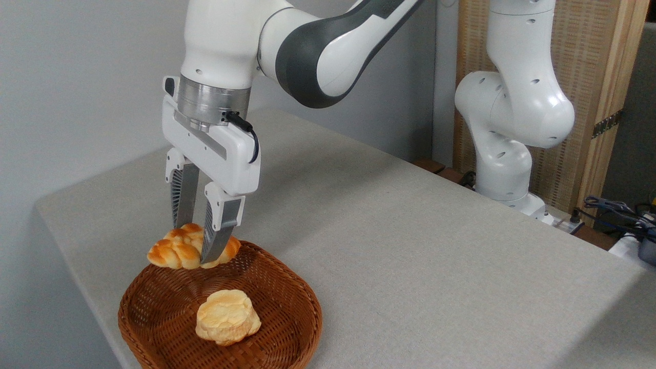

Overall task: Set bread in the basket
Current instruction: 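Lower the roll into the basket beside the bun and open the gripper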

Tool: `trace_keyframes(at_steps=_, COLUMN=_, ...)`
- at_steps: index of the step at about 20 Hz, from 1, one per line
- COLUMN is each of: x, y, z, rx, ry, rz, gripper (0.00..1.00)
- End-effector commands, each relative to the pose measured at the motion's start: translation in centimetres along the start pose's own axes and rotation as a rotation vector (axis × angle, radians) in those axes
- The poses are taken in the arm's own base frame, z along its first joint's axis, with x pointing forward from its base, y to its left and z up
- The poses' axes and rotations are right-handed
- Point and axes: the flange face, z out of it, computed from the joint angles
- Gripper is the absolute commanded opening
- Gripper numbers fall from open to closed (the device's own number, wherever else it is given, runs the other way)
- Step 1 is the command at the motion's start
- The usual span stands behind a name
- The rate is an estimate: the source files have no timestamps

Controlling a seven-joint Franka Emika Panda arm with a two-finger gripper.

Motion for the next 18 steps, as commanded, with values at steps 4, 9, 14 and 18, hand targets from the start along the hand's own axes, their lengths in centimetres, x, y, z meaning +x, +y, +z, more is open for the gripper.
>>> trace_keyframes(at_steps=4, x=0.5, y=-0.3, z=-0.4, rx=0.004, ry=0.022, rz=-0.015, gripper=1.00)
trace_keyframes(at_steps=9, x=0.6, y=-0.2, z=-1.3, rx=0.010, ry=0.031, rz=-0.021, gripper=1.00)
trace_keyframes(at_steps=14, x=0.1, y=0.6, z=-3.9, rx=-0.033, ry=-0.025, rz=-0.041, gripper=1.00)
trace_keyframes(at_steps=18, x=0.3, y=0.8, z=-7.1, rx=-0.122, ry=-0.139, rz=-0.029, gripper=1.00)
